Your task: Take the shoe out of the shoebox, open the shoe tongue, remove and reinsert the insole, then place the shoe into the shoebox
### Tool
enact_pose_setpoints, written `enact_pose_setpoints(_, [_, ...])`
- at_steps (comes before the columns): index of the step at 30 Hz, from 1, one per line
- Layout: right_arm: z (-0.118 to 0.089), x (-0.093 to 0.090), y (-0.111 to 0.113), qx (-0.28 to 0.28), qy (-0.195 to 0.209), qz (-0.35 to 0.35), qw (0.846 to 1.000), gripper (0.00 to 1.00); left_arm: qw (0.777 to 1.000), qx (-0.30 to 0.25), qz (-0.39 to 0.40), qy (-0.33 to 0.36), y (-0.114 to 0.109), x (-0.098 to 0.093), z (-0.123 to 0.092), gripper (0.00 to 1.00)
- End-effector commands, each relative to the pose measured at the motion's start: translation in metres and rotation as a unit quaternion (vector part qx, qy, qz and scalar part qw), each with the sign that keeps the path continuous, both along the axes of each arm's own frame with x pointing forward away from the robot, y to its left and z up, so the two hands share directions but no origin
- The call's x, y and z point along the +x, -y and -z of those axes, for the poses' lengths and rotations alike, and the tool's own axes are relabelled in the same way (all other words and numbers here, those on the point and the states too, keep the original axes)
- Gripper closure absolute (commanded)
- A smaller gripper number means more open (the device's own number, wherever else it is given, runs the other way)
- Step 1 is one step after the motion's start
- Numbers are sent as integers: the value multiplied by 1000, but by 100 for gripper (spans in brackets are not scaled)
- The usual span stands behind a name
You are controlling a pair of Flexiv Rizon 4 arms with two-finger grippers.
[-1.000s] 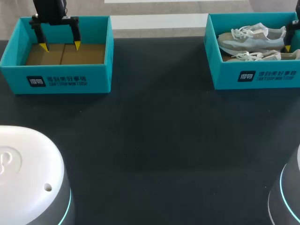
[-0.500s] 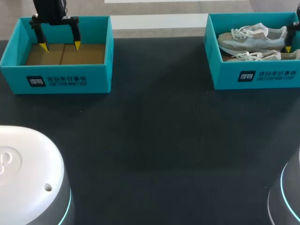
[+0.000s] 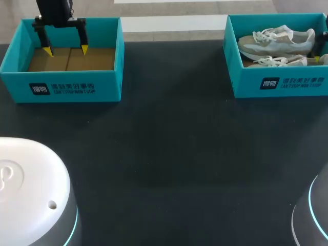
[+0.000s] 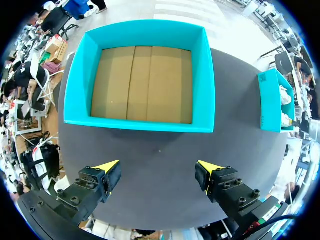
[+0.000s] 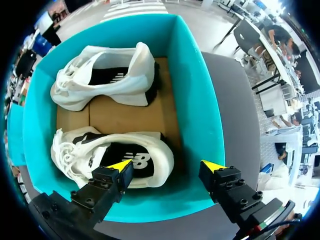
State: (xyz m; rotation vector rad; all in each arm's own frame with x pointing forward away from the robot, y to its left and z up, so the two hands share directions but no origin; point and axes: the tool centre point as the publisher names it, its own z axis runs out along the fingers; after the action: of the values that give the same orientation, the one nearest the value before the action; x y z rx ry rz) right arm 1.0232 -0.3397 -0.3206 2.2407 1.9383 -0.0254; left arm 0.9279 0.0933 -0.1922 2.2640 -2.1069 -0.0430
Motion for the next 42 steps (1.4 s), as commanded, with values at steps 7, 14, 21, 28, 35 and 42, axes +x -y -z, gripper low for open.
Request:
enact_pose_setpoints(7, [24, 8, 3, -1, 4, -11, 1000, 13, 1000, 0, 0, 0, 0, 0, 0, 0])
enact_pose_setpoints(14, [39, 14, 0, -12, -7, -30, 999, 39, 1000, 0, 0, 0, 0, 0, 0, 0])
enact_pose_setpoints(21, [46, 13, 1, -17, -17, -28, 999, 100, 1000, 0, 0, 0, 0, 0, 0, 0])
enact_pose_setpoints(28, [43, 8, 5, -21, -22, -22, 999, 100, 1000, 0, 0, 0, 0, 0, 0, 0])
enact_pose_setpoints(35, [19, 3, 11, -12, -4, -27, 1000, 100, 1000, 0, 0, 0, 0, 0, 0, 0])
enact_pose_setpoints(42, [-31, 1, 13, -16, -3, -77, 997, 100, 1000, 0, 0, 0, 0, 0, 0, 0])
